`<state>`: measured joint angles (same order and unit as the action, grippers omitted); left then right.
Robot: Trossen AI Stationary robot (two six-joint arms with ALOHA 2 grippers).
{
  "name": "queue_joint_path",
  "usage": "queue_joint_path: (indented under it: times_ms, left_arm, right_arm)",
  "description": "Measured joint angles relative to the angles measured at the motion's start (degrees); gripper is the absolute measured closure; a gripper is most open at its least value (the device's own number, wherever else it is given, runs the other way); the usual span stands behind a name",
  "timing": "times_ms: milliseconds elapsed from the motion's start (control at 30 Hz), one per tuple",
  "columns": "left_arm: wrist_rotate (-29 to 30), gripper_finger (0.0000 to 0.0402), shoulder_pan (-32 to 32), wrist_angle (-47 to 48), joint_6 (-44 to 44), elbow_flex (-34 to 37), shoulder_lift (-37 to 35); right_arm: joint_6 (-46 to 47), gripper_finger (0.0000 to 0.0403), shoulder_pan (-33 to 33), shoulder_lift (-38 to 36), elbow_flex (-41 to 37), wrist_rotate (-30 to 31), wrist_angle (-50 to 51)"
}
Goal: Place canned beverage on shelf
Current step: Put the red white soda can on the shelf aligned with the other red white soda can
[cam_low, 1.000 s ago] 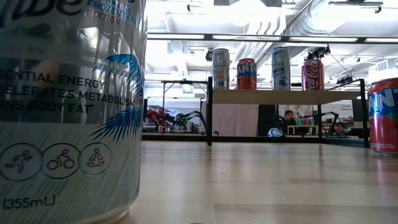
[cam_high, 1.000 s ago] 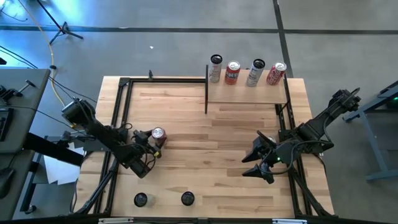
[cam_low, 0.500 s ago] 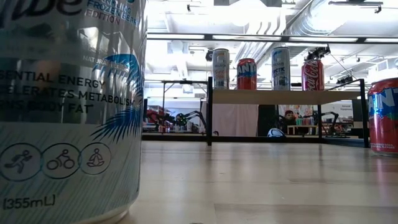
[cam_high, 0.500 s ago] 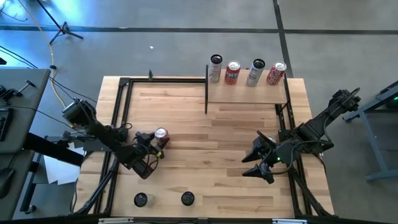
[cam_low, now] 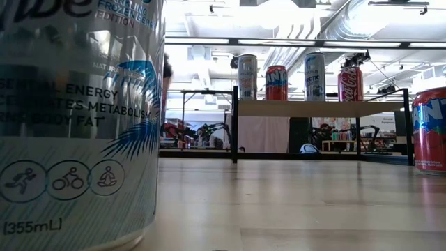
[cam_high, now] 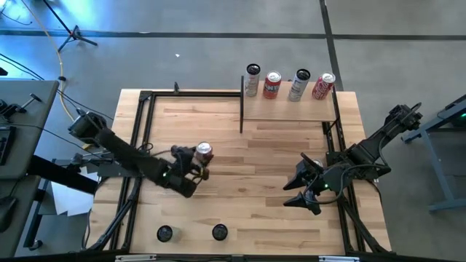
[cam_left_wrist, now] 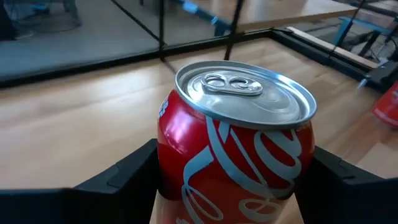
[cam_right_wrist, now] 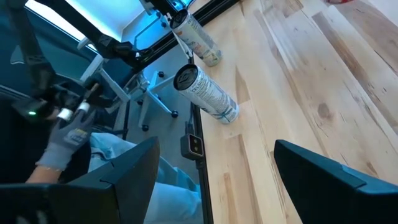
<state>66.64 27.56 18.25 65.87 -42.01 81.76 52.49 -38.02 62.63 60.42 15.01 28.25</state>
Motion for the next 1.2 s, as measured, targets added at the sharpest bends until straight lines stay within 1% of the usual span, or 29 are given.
queue_joint_path:
  times_ms: [133,267,400,467,567,767,900,1033,1200]
  left_arm:
    - [-4.08,0.0143,-3.84,-6.71,-10.87,-3.11,-1.27]
    - [-8.31,0.0144,-8.07,-17.97,-23.46,-5.12,-1.45]
    - [-13.93,0.0144,-12.56,-29.76,-36.44,-5.83,-1.45]
    - [-17.16,0.0144,-15.07,-33.22,-41.27,-6.49,-1.45]
    - [-21.53,0.0144,-18.94,-35.01,-46.77,-8.0,-1.45]
    - [-31.67,0.0144,-26.54,-35.42,-50.56,-11.76,-1.4]
    - [-37.56,0.0144,-30.6,-35.63,-52.95,-14.06,0.41]
    - [-44.64,0.0144,-34.42,-36.43,-53.62,-16.63,3.48]
    - [-55.03,0.0144,-39.58,-40.88,-55.83,-19.57,8.34]
  right_arm:
    - [0.0,0.0099,-0.02,0.0,-0.02,0.02,0.0]
    - [0.02,0.0099,-0.01,0.0,-0.02,0.0,0.0]
    - [0.0,0.0099,0.0,0.0,-0.02,0.0,0.0]
    - [0.02,0.0099,-0.02,0.0,-0.02,0.0,-0.02]
    - [0.01,0.0099,0.0,0.0,-0.01,0.01,-0.01]
    - [0.01,0.0099,0.0,0.0,-0.02,0.0,-0.02]
    - [0.02,0.0099,-0.01,0.0,-0.01,0.01,0.0]
    - [0.0,0.0099,-0.02,0.0,-0.02,0.02,0.02]
    - [0.02,0.0099,0.0,0.0,-0.02,0.01,0.22]
